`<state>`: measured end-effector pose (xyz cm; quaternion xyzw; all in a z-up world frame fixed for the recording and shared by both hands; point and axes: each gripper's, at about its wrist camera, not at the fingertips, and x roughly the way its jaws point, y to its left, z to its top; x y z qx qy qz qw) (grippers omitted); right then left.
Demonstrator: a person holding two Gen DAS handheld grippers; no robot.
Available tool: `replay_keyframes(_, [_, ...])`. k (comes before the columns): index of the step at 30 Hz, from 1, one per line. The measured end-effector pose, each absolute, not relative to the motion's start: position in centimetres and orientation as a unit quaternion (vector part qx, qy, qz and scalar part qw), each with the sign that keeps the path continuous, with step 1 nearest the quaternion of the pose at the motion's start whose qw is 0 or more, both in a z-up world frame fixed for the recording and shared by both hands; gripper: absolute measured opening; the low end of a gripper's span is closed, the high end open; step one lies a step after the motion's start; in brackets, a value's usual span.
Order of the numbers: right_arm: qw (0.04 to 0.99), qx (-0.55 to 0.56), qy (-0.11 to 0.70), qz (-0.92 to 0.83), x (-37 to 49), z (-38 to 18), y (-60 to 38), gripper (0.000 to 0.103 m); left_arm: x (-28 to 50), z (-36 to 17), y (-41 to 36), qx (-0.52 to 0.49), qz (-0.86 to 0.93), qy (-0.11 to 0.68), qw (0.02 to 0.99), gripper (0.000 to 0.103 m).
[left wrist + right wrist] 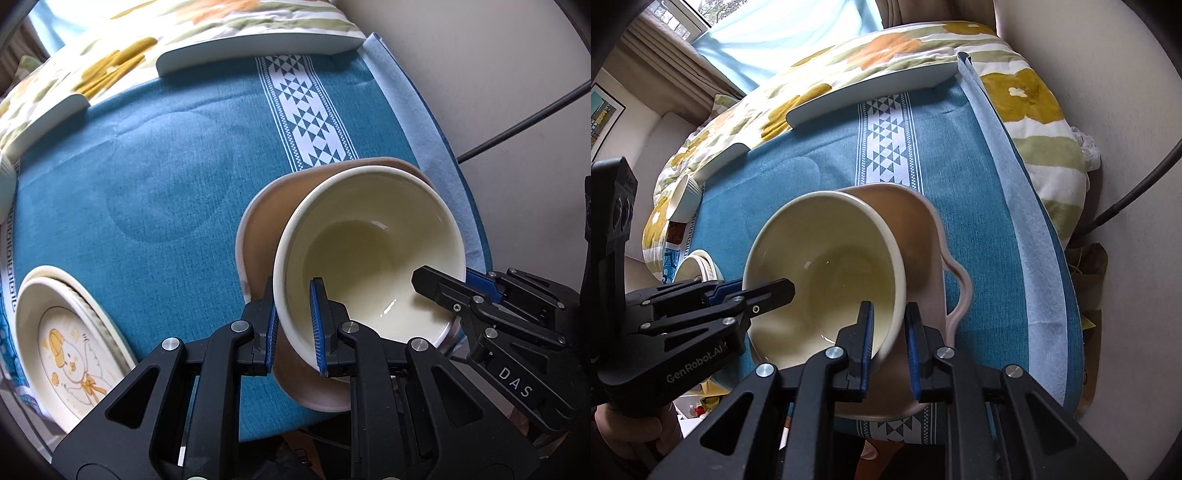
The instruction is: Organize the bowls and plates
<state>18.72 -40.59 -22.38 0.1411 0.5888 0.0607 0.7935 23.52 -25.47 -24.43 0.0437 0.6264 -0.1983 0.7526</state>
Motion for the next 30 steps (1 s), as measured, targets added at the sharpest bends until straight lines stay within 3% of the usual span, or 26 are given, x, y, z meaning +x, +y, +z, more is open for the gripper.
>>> replay_keyframes(30, [0.8,0.12,0.587,0.036,18.3,-22.5,-40.1,0.015,23.5,-23.8,-27.0,0.124,-0.193,0.584,0.778,0.014])
